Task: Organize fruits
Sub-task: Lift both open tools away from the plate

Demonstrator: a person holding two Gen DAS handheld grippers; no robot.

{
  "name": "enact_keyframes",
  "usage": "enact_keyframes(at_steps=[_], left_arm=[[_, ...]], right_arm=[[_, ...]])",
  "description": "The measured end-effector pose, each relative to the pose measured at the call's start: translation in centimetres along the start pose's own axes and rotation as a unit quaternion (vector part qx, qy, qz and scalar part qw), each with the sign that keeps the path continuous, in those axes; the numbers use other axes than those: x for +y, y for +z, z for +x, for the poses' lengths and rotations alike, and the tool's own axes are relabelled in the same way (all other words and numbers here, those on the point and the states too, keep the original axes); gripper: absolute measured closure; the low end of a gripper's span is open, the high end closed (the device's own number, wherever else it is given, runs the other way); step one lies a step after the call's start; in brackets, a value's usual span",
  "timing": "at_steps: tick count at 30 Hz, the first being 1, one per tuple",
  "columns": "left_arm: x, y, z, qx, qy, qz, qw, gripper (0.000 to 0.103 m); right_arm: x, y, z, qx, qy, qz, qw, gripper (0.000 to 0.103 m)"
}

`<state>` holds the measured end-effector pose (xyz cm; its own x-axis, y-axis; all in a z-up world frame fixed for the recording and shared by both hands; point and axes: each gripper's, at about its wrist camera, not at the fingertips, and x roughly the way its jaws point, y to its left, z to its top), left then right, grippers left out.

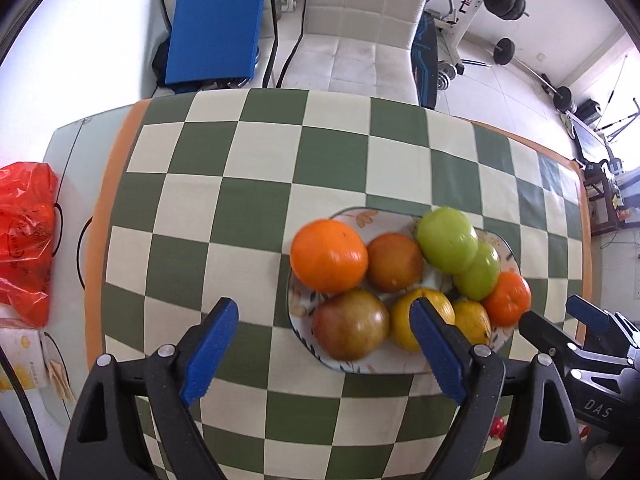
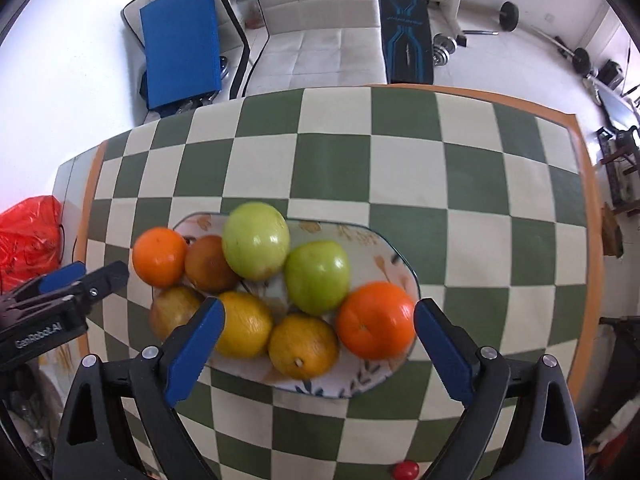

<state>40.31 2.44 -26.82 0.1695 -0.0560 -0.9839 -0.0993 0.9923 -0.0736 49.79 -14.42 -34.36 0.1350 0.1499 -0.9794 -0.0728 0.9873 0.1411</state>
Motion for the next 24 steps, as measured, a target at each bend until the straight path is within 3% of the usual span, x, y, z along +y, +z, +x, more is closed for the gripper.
enact_keyframes(at_steps=[11,24], left_arm=[[-2.4,-5.6,-5.7,-0.058,0.001,0.023,0.9981,0.015],[-3.1,-12.3,-13.4,-0.136,0.011,0.052,0.9893,0.015]], right_arm=[[-0.7,-7.1,-6.1,-0.056,-0.023,0.009,0.998,0.005],[0.0,-14.2,-15.4,-0.143,-0.034,0.0,0.989,0.005]])
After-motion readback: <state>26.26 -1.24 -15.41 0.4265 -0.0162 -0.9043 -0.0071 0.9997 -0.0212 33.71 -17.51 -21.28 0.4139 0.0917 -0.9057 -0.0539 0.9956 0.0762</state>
